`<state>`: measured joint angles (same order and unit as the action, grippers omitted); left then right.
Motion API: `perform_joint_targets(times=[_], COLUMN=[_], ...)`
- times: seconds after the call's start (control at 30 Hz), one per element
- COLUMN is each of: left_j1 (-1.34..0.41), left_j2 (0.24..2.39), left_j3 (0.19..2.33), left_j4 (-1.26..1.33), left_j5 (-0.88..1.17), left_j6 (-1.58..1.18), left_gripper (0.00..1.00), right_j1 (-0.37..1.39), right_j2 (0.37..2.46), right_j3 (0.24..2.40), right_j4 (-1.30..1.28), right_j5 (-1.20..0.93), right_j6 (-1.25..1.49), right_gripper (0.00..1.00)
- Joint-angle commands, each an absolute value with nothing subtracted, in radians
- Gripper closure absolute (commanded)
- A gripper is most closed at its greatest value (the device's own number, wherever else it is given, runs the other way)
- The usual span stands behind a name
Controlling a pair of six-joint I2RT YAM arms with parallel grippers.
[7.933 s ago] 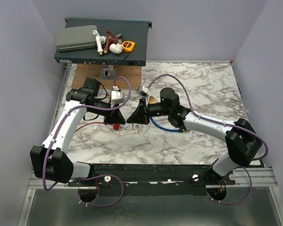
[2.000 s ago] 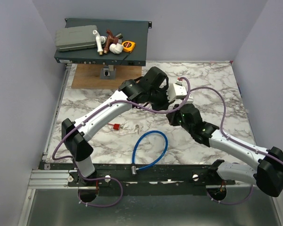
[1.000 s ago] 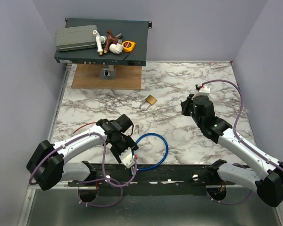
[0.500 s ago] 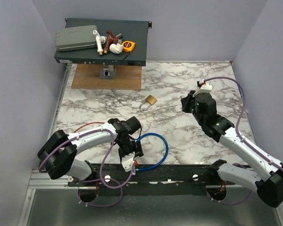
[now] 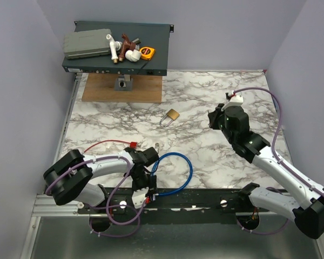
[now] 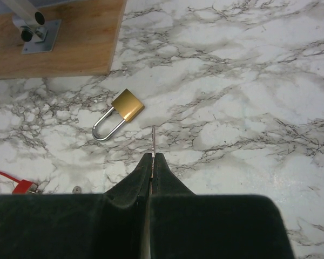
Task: Unlock with the key
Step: Pick up the lock from the center of the board.
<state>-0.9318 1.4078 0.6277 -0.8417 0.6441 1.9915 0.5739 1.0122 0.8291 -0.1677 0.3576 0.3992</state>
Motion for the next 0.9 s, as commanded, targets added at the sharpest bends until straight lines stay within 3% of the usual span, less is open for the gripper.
perform_joint_targets(times=[0.0,0.1,0.2,0.4,0.87], left_j1=[-0.946,-0.962,-0.972,-0.976,-0.936], left_j2=[1.434,1.431,1.396,1.244,0.877], left_j3=[0.555,0.500,0.460,0.444,0.784], left_j4=[-0.536,-0.304,-0.117,0.094,-0.292], left_j5=[0.669,0.673,0.645,0.523,0.511], left_j6=[1.943,1.858,1.737,1.466,1.269], left_gripper=[0.47,0.66,1.00,1.00,1.00], right_j1=[0.568,0.567,0.568,0.568,0.568], right_j2=[0.978,0.953,0.941,0.941,0.967], right_j3=[0.858,0.847,0.846,0.846,0.863], right_j4=[-0.208,-0.210,-0.210,-0.177,-0.097], right_j5=[0.366,0.372,0.375,0.373,0.107], right_j6=[0.395,0.398,0.401,0.392,0.324], right_gripper=[0.99,0.99,0.99,0.99,0.99])
